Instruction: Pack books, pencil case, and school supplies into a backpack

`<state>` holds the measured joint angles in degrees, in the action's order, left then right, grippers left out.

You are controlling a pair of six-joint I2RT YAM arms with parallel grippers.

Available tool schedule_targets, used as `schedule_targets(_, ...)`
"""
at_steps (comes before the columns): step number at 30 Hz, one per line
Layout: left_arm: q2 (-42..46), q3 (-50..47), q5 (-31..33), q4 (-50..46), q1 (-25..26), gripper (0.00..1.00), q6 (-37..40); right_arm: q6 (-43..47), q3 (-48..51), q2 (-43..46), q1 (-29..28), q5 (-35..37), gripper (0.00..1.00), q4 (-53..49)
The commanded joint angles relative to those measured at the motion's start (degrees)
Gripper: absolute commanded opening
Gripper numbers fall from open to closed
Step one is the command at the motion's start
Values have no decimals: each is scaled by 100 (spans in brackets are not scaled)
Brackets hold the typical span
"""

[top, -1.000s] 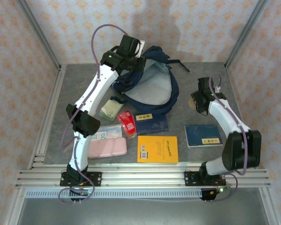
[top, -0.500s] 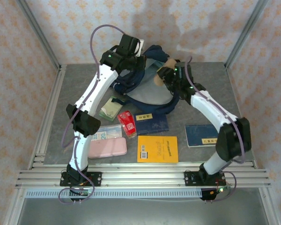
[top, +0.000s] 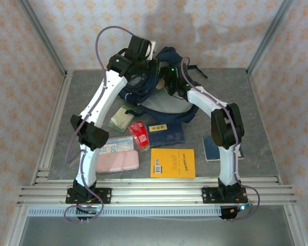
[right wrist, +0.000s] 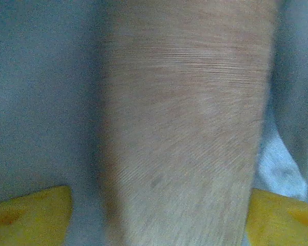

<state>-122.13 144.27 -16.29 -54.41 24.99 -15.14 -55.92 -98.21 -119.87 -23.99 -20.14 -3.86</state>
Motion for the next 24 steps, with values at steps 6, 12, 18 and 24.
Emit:
schedule_targets(6, 634, 128, 51, 837, -326, 0, -16, 1562, -512, 306, -65, -215, 100, -734)
schedule_targets(12, 456, 67, -87, 828, -363, 0, -33, 2492, 100, 1125, -81, -130, 99, -648)
schedule_targets(18, 268, -109, -485, 766, -380, 0, -87, 3340, 1543, 2602, -168, -445, 95, -43)
schedule_targets(24, -30, -294, -1064, 791, -331, 0, -379, 3921, 2353, 3555, -202, -765, 91, -950)
